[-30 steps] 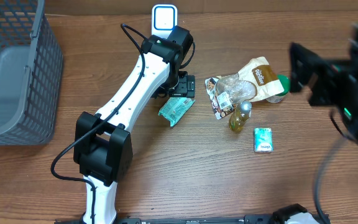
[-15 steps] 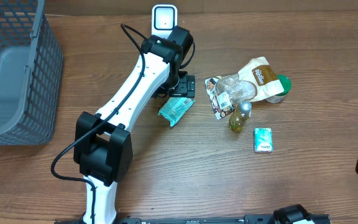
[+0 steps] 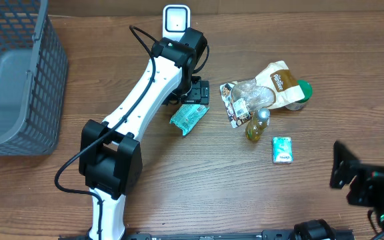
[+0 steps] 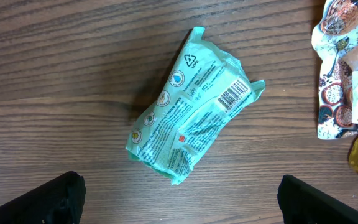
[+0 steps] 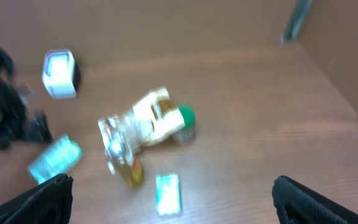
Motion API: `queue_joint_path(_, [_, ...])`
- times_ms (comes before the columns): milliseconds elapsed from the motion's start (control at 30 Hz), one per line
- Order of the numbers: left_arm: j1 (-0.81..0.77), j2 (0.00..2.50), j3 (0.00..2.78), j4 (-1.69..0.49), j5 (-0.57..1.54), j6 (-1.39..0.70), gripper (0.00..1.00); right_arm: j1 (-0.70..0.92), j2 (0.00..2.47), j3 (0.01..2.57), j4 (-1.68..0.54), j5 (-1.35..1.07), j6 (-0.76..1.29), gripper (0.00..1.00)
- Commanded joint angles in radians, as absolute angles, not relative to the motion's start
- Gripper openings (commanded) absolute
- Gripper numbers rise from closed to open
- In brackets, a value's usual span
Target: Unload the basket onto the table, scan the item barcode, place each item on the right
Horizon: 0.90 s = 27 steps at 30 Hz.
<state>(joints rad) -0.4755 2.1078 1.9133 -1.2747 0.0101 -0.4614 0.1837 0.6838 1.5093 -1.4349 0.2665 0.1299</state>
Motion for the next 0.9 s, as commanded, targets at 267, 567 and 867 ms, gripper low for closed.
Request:
queue_joint_path(267, [-0.472,2.090,1.932,-1.275,-0.008,-0.449,1.00,0.180,0.514,1.374,-1.586,0.268,0.128,1.00])
queue_joint_path(567, [-0.471,2.090,1.932,-1.274,-0.008,-0.449,1.00,0.180,0.440,1.374,-1.448,0.261,0.104,1.00])
queue_joint_path(867, [-0.472,2.090,1.932,-1.274,-0.008,-0.449,0.99,0.179,0.348,1.256,-1.107,0.127,0.104,1.00])
